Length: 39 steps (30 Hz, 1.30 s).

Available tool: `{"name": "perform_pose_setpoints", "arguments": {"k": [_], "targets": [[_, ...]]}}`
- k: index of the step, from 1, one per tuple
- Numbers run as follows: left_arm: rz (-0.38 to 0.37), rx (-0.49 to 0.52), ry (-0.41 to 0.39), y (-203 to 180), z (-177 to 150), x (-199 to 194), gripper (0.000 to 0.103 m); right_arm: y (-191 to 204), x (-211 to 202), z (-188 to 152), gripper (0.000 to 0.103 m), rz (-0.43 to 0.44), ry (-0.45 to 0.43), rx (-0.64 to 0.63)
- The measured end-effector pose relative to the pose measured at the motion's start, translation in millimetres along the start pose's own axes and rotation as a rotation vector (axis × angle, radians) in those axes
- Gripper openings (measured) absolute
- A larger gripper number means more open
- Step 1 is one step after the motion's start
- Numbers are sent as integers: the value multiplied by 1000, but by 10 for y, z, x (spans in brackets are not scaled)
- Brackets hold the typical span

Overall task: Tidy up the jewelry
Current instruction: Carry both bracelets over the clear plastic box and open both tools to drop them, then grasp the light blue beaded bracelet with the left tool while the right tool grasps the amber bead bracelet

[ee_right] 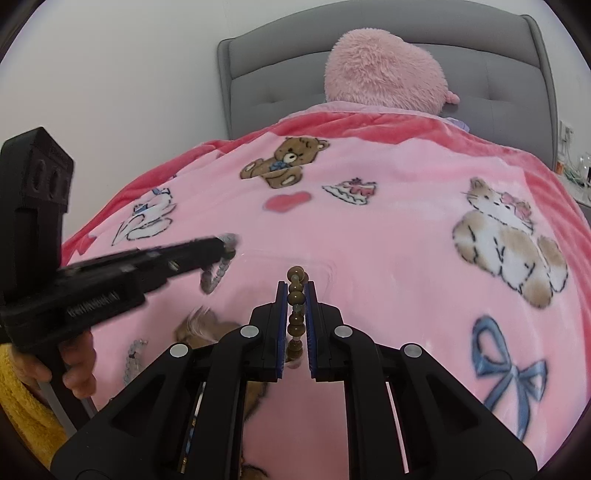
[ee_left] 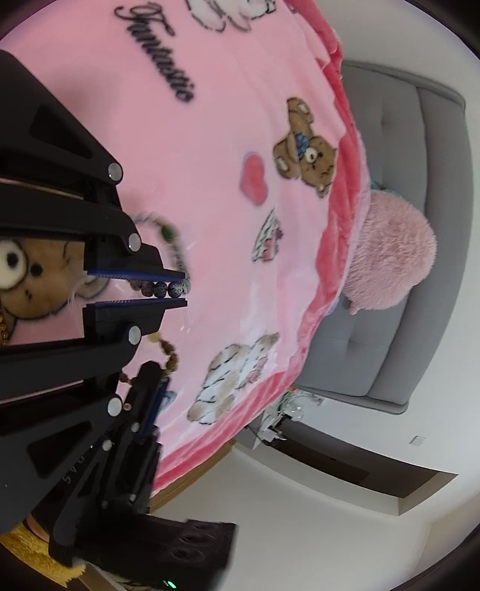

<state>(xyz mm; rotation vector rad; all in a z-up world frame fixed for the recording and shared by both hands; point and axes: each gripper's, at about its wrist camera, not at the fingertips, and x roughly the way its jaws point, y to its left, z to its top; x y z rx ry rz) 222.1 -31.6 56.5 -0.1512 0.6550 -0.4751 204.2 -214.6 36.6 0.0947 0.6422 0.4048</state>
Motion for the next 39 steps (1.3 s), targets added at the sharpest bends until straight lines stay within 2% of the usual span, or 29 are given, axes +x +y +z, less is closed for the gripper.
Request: {"name": "perform_pose_setpoints", "arguments": {"k": [2, 6, 8, 13, 21, 28, 35, 36, 37, 39], "targets": [[-33, -3, -38, -3, 103, -151, 8, -29, -8, -13, 9, 7, -4, 18], [-51, 35, -99, -117, 303, -356, 8, -57, -20, -17, 9, 13, -13, 41], [-55, 38, -102, -145, 363, -351, 8, -56, -24, -9, 9, 15, -16, 45], [-39, 38, -37, -135, 288, -157, 8, -44, -55, 2, 9, 14, -15, 35], [-42, 11, 69, -77, -59, 134, 8, -47, -17, -33, 9, 5, 17, 21], [-11, 18, 116, -49, -193, 248, 8, -61, 61, -133, 9, 7, 71, 20], [-1, 23, 132, -27, -223, 261, 8, -8, 41, -141, 10, 19, 74, 14], [1, 22, 127, -21, -216, 248, 8, 6, 17, -126, 14, 23, 68, 9], [1, 19, 123, -20, -213, 232, 9, 11, -5, -116, 22, 22, 60, 8], [-3, 8, 119, 1, -188, 200, 13, 14, -61, -72, 27, 24, 41, 15]]}}
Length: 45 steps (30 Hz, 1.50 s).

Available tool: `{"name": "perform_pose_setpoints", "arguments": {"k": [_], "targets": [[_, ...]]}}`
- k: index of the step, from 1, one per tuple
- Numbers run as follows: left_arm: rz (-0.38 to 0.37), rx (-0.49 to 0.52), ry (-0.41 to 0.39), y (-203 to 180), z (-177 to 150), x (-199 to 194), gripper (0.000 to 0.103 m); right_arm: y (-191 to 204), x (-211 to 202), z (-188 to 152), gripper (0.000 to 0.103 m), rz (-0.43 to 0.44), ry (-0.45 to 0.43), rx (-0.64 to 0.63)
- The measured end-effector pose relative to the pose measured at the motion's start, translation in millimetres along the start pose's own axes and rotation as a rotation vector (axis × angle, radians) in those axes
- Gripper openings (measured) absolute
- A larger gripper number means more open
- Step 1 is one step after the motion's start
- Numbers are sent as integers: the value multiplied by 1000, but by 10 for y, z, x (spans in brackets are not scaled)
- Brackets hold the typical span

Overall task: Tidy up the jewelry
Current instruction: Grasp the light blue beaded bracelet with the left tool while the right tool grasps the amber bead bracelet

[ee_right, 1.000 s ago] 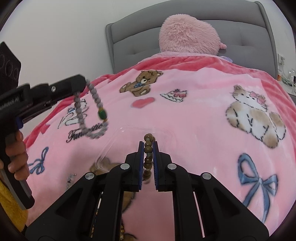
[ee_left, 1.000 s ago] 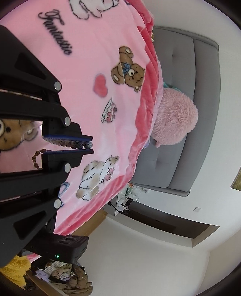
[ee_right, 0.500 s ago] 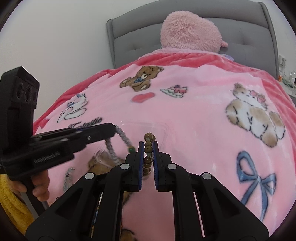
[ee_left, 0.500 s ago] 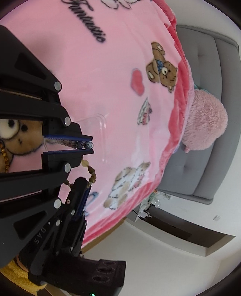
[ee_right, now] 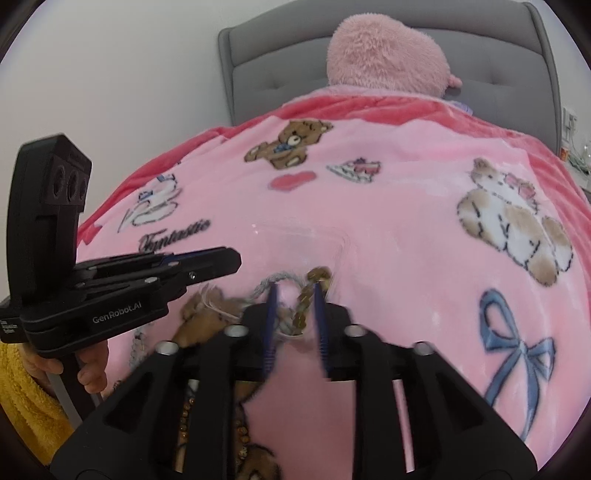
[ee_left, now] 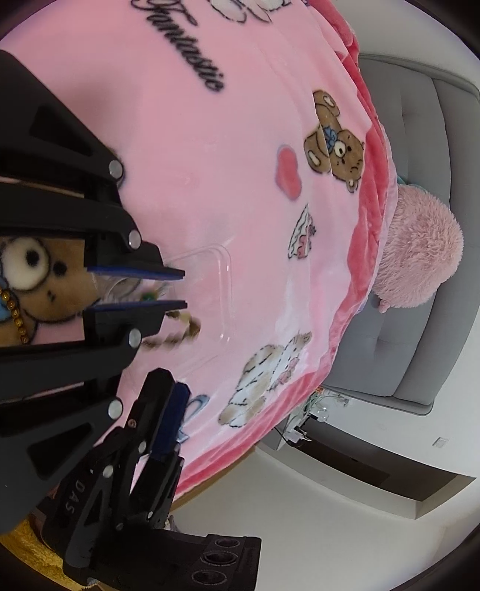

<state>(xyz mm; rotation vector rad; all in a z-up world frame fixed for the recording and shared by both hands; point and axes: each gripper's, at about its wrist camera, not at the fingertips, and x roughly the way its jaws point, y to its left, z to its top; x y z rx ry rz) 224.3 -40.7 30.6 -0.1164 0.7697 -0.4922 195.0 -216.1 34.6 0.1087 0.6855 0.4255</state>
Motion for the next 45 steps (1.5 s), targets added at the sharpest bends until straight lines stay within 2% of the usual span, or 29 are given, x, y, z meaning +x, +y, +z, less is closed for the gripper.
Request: {"name": "perform_pose_setpoints", "arguments": {"k": [9, 11, 14, 15, 16, 18, 21, 23, 24, 26, 31, 35, 39, 45], "targets": [[-6, 28, -28, -7, 34, -357, 16, 54, -298, 156, 27, 35, -33, -2], [11, 71, -21, -17, -38, -494, 32, 115, -424, 118, 27, 53, -36, -25], [54, 112, -6, 22, -212, -692, 33, 188, -581, -36, 27, 69, -28, -42], [63, 109, 1, 48, -256, -734, 33, 212, -613, -108, 28, 72, -16, -46], [75, 104, 13, 92, -330, -800, 33, 230, -633, -162, 36, 74, -6, -47], [88, 101, 27, 151, -442, -894, 33, 271, -674, -318, 43, 82, 18, -43], [95, 97, 66, 255, -615, -1012, 35, 322, -681, -497, 43, 80, 52, -34], [111, 103, 94, 319, -716, -1047, 46, 333, -648, -590, 50, 83, 72, -11], [122, 101, 103, 363, -763, -1061, 49, 340, -629, -636, 54, 71, 78, -3], [136, 89, 104, 438, -819, -1087, 51, 361, -581, -701, 55, 64, 92, -8], [162, 29, 107, 619, -896, -1025, 51, 396, -407, -826, 55, 43, 132, -15], [218, -3, 156, 745, -990, -804, 51, 364, -257, -895, 55, -2, 168, -15], [210, -63, 172, 838, -1054, -664, 51, 280, -140, -953, 57, -7, 189, 40], [223, -85, 190, 879, -1119, -552, 51, 333, -26, -992, 57, -13, 212, 11]]}}
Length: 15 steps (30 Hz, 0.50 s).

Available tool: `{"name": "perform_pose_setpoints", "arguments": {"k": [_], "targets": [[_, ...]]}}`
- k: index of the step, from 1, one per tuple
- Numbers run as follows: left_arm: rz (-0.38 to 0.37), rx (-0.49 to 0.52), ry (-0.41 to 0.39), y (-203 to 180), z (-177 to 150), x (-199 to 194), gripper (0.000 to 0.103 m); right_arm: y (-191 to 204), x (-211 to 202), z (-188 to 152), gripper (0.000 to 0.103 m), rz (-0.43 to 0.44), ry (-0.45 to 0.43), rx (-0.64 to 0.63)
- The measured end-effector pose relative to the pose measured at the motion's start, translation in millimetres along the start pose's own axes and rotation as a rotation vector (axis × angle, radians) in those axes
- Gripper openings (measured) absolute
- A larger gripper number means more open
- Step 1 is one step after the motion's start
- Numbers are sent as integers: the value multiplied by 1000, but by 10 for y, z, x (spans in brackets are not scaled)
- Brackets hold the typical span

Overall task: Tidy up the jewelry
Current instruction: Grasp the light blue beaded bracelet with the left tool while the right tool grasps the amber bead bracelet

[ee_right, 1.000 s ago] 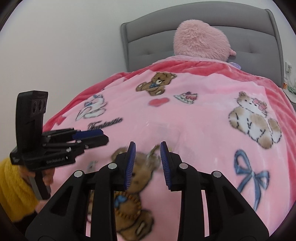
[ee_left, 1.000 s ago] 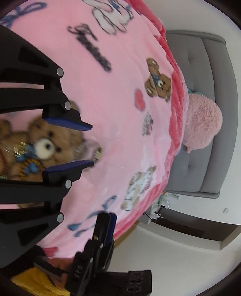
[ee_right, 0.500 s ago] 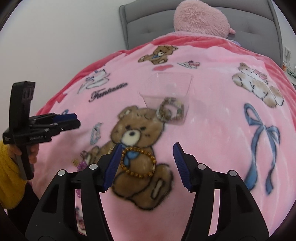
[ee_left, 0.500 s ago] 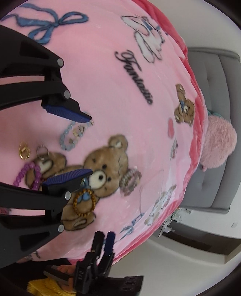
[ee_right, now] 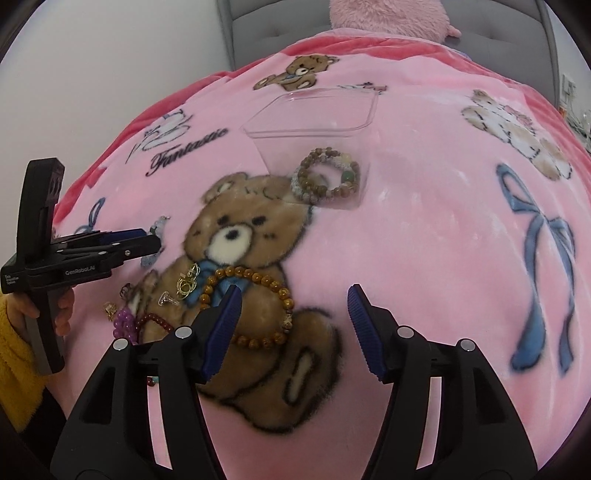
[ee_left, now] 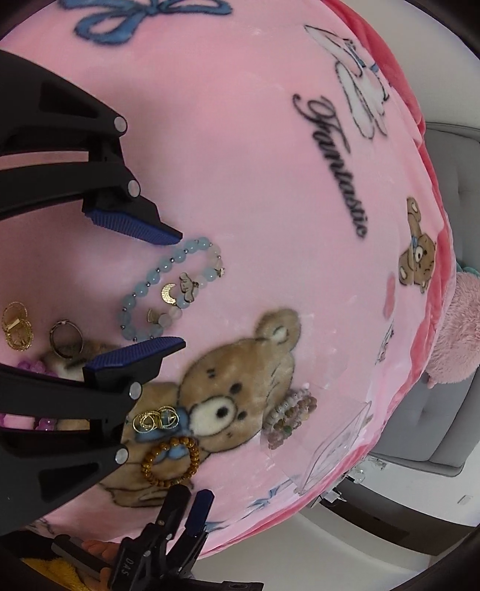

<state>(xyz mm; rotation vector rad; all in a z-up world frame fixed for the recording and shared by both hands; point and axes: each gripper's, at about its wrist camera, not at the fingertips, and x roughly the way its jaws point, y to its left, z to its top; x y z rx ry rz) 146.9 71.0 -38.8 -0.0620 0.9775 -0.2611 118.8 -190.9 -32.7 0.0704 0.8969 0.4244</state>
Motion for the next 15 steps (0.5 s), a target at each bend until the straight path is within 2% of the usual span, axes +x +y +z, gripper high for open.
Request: {"name": "perform_pose_setpoints", "arguments": {"k": [5, 8, 10, 13, 15], "targets": [[20, 1, 3, -13, -43, 41, 51, 67, 68, -20, 57, -18, 17, -29], [22, -8, -4, -7, -71, 44, 51, 130, 110, -33, 45, -41, 28, -68], [24, -9, -12, -12, -83, 40, 49, 170, 146, -50, 22, -55, 41, -94], [30, -1, -28, -26, -110, 22, 43, 198, 173, -63, 9, -47, 53, -116], [31, -4, -36, -19, -131, 1, 41, 214, 178, -66, 8, -40, 55, -118]]}}
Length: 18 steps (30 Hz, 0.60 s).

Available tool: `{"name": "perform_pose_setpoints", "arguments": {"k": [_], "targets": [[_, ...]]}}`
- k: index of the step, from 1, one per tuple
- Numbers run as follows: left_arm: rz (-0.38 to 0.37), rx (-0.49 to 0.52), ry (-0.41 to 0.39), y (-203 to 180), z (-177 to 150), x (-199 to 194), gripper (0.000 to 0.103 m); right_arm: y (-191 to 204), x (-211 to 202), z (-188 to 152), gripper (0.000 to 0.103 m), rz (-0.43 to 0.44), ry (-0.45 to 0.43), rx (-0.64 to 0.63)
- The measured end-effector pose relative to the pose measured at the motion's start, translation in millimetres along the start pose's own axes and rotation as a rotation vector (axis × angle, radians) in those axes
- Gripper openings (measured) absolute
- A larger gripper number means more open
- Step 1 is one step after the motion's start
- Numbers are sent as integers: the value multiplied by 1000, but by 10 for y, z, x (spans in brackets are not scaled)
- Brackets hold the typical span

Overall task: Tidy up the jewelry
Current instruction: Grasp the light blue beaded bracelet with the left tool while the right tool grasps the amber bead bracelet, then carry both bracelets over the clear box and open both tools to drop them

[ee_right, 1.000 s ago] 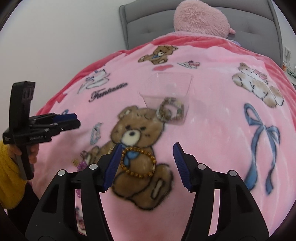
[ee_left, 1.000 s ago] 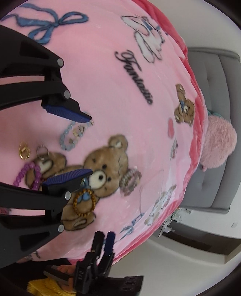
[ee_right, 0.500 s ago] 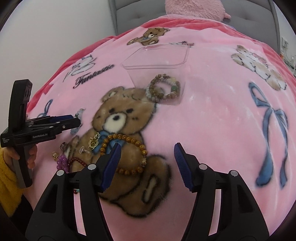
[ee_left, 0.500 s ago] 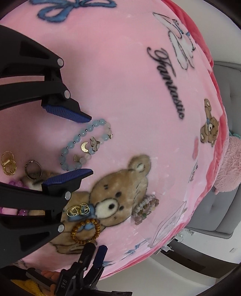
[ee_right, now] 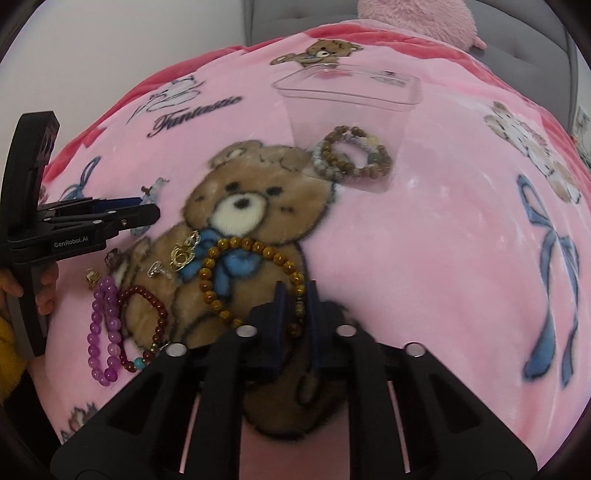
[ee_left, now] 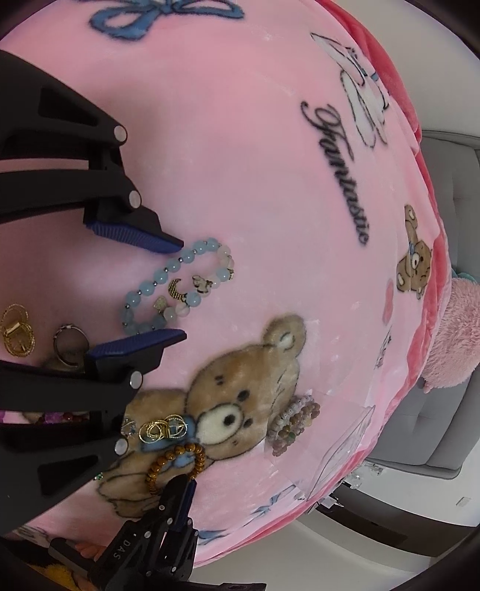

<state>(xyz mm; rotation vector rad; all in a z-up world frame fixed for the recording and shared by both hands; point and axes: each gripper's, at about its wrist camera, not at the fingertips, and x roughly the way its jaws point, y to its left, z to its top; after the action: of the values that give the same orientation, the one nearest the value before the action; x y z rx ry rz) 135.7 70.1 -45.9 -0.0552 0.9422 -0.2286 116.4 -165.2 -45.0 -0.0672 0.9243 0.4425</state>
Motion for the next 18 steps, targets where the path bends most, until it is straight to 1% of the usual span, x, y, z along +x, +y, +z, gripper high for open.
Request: {"name": "perform_pose_setpoints", "arguments": {"k": [1, 5, 7, 12, 13, 14, 16, 18], "targets": [[0, -3, -2, 8, -3, -4, 40, 0, 0, 0, 8, 1, -2, 2], [3, -20, -7, 36, 0, -20, 27, -20, -15, -5, 8, 13, -10, 21], [3, -30, -14, 54, -7, -40, 23, -15, -20, -5, 8, 13, -15, 24], [3, -48, -34, 66, -23, -93, 16, -26, -70, -2, 8, 43, -37, 45], [2, -49, -38, 62, -17, -104, 14, -28, -86, 4, 8, 51, -44, 48], [3, -50, -44, 60, -14, -116, 10, -26, -102, 5, 8, 51, -51, 50], [1, -55, -66, 56, -1, -161, 10, -26, -134, 9, 8, 59, -61, 52], [0, -60, -71, 52, 19, -176, 9, -26, -158, 14, 8, 67, -70, 60]]}}
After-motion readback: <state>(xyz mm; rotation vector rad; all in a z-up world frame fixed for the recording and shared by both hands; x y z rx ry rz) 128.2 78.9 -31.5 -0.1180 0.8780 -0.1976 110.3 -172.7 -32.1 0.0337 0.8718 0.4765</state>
